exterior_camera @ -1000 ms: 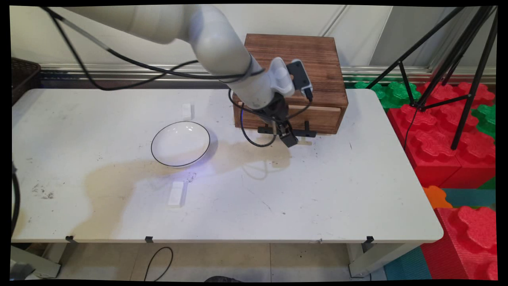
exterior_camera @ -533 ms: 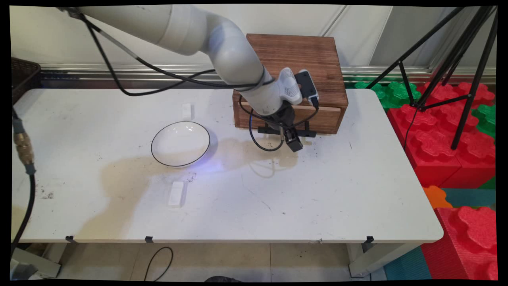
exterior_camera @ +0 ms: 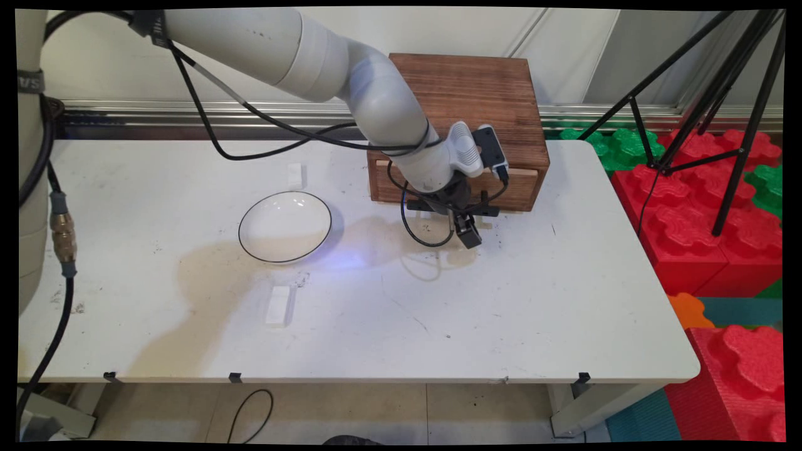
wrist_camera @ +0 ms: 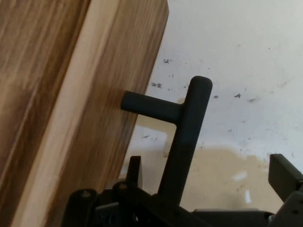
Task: Open the drawer
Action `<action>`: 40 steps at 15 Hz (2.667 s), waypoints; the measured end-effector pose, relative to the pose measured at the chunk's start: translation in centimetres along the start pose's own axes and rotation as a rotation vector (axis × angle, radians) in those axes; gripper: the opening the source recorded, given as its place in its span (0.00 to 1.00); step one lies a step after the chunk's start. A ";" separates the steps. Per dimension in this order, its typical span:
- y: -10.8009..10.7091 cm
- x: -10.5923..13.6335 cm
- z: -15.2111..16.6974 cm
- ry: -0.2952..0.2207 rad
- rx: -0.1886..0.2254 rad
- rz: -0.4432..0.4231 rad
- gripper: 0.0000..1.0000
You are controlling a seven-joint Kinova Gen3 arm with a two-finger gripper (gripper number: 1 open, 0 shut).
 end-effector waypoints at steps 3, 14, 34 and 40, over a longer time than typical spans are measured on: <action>0.3 -0.1 0.4 -0.006 -0.007 -0.005 1.00; 2.5 -0.9 -0.5 -0.027 -0.032 -0.008 1.00; 9.7 -4.6 -5.0 -0.064 -0.118 0.012 1.00; 12.2 -5.4 -6.2 -0.068 -0.146 0.021 1.00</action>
